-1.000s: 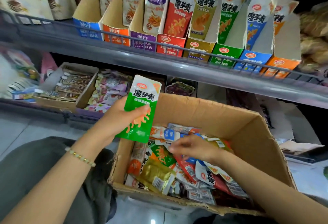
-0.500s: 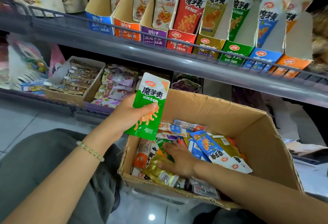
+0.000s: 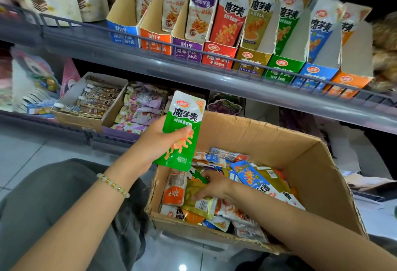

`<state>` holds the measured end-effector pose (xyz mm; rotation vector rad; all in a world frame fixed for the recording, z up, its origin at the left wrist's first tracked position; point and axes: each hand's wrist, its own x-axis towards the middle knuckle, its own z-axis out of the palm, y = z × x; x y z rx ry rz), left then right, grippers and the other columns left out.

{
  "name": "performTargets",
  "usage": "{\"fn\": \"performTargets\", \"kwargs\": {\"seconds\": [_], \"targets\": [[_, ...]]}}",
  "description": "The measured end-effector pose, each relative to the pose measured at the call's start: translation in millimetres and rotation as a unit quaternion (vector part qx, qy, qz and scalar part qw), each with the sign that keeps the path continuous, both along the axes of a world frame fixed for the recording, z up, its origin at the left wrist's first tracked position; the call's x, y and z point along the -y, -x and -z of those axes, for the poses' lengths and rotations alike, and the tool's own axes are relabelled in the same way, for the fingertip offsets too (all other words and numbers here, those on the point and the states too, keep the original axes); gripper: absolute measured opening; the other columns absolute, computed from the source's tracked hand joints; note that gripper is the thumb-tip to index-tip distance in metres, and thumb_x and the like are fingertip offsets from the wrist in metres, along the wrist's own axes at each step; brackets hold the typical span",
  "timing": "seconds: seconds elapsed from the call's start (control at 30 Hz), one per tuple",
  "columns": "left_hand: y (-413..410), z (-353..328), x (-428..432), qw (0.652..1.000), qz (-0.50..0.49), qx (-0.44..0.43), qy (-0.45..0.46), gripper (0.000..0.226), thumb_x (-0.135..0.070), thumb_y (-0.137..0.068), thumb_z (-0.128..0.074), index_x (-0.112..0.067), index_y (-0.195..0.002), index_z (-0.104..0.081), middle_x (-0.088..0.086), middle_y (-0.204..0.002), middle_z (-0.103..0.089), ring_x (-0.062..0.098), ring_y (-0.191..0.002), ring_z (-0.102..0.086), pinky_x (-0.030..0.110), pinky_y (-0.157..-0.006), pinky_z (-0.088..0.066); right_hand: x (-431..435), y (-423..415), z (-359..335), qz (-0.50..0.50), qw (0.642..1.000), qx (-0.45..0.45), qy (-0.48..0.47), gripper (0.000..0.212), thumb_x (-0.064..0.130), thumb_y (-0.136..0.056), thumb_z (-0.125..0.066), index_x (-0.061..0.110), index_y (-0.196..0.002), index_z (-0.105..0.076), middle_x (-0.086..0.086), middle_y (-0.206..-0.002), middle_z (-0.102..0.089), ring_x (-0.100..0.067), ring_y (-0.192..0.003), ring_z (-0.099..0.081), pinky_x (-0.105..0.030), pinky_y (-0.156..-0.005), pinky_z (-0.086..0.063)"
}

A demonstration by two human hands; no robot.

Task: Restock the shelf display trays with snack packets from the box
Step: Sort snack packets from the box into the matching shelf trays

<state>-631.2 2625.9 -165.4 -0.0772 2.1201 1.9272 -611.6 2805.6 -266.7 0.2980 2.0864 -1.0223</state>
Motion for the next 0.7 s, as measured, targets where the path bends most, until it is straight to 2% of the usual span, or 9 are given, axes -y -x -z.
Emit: {"fn": "performTargets", "kwargs": {"seconds": [0.07, 0.13, 0.23, 0.33, 0.43, 0.5, 0.53, 0.63, 0.7], "targets": [[0.7, 0.9, -0.1, 1.0, -0.005, 0.004, -0.006, 0.013, -0.029, -0.089, -0.065, -0.035, -0.101, -0.062, -0.013, -0.094, -0.072, 0.006, -0.083, -0.07, 0.027, -0.069, -0.052, -4.6, -2.9, 0.8, 0.028, 0.999, -0.002, 0.023, 0.073, 0.012, -0.076, -0.08, 0.016, -0.138, -0.043, -0.01, -0.144, -0.041, -0.024, -0.129, -0.043, -0.028, -0.094, -0.041], [1.3, 1.2, -0.9, 1.0, -0.012, 0.009, -0.014, 0.011, -0.026, -0.09, -0.064, -0.034, -0.098, -0.063, -0.012, -0.093, -0.073, 0.008, -0.083, -0.07, 0.029, -0.072, -0.053, -12.7, -5.5, -0.2, 0.048, 0.998, 0.0, 0.043, 0.057, 0.007, -0.074, -0.08, 0.022, -0.122, -0.053, -0.01, -0.135, -0.046, -0.022, -0.124, -0.046, -0.03, -0.099, -0.043], [2.4, 1.2, -3.3, 1.0, -0.017, 0.013, -0.016, 0.012, -0.026, -0.089, -0.065, -0.032, -0.099, -0.064, -0.009, -0.094, -0.074, 0.011, -0.085, -0.07, 0.031, -0.076, -0.054, -29.2, -8.9, -12.4, 0.078, 0.993, 0.004, 0.094, 0.052, -0.002, -0.071, -0.079, 0.028, -0.109, -0.059, -0.006, -0.129, -0.05, -0.02, -0.124, -0.046, -0.035, -0.105, -0.04], [2.8, 1.4, -4.3, 0.999, -0.025, 0.02, -0.022, 0.013, -0.026, -0.087, -0.067, -0.031, -0.099, -0.065, -0.007, -0.094, -0.074, 0.013, -0.084, -0.071, 0.032, -0.076, -0.055, -53.1, -12.0, -23.8, 0.121, 0.984, 0.0, 0.128, 0.038, 0.009, -0.073, -0.081, 0.028, -0.1, -0.063, 0.003, -0.121, -0.055, -0.014, -0.12, -0.047, -0.033, -0.109, -0.035], [2.8, 0.4, -5.4, 0.999, -0.022, 0.016, -0.022, 0.016, -0.025, -0.088, -0.066, -0.03, -0.103, -0.065, -0.005, -0.096, -0.074, 0.014, -0.085, -0.072, 0.032, -0.075, -0.055, -76.9, -17.5, -32.3, 0.199, 0.969, -0.029, 0.143, 0.035, 0.027, -0.066, -0.084, 0.021, -0.096, -0.068, -0.002, -0.121, -0.062, -0.018, -0.118, -0.055, -0.037, -0.11, -0.038], [1.6, -0.7, -7.9, 0.999, -0.021, 0.007, -0.026, 0.017, -0.025, -0.088, -0.065, -0.031, -0.104, -0.064, -0.008, -0.095, -0.074, 0.011, -0.083, -0.071, 0.029, -0.07, -0.055, -91.8, -19.8, -40.0, 0.24, 0.955, -0.062, 0.162, 0.053, 0.036, -0.058, -0.084, 0.011, -0.103, -0.072, -0.01, -0.11, -0.071, -0.023, -0.102, -0.066, -0.04, -0.097, -0.05], [0.8, -0.2, -10.1, 0.999, -0.02, 0.003, -0.028, 0.017, -0.026, -0.089, -0.065, -0.032, -0.104, -0.063, -0.01, -0.094, -0.074, 0.01, -0.083, -0.071, 0.029, -0.07, -0.054, -98.4, -19.8, -45.5, 0.26, 0.944, -0.091, 0.182, 0.051, 0.035, -0.061, -0.081, 0.008, -0.104, -0.072, -0.011, -0.102, -0.073, -0.023, -0.091, -0.069, -0.037, -0.086, -0.055], [-3.1, -1.2, -25.7, 0.999, -0.011, -0.023, -0.031, 0.016, -0.027, -0.09, -0.062, -0.036, -0.102, -0.06, -0.015, -0.096, -0.072, 0.006, -0.087, -0.07, 0.026, -0.072, -0.054, -106.1, -15.6, -70.8, 0.326, 0.888, -0.191, 0.262, 0.014, 0.019, -0.088, -0.063, 0.008, -0.095, -0.067, -0.009, -0.083, -0.072, -0.015, -0.064, -0.067, -0.025, -0.059, -0.055], [-5.4, -2.7, -42.0, 0.998, -0.008, -0.045, -0.044, 0.016, -0.025, -0.092, -0.059, -0.035, -0.104, -0.058, -0.015, -0.101, -0.07, -0.002, -0.085, -0.068, 0.016, -0.066, -0.052, -98.8, -13.0, -87.0, 0.336, 0.859, -0.231, 0.309, 0.012, 0.015, -0.095, -0.054, 0.009, -0.099, -0.064, -0.005, -0.08, -0.071, -0.012, -0.061, -0.066, -0.023, -0.056, -0.054]]}}
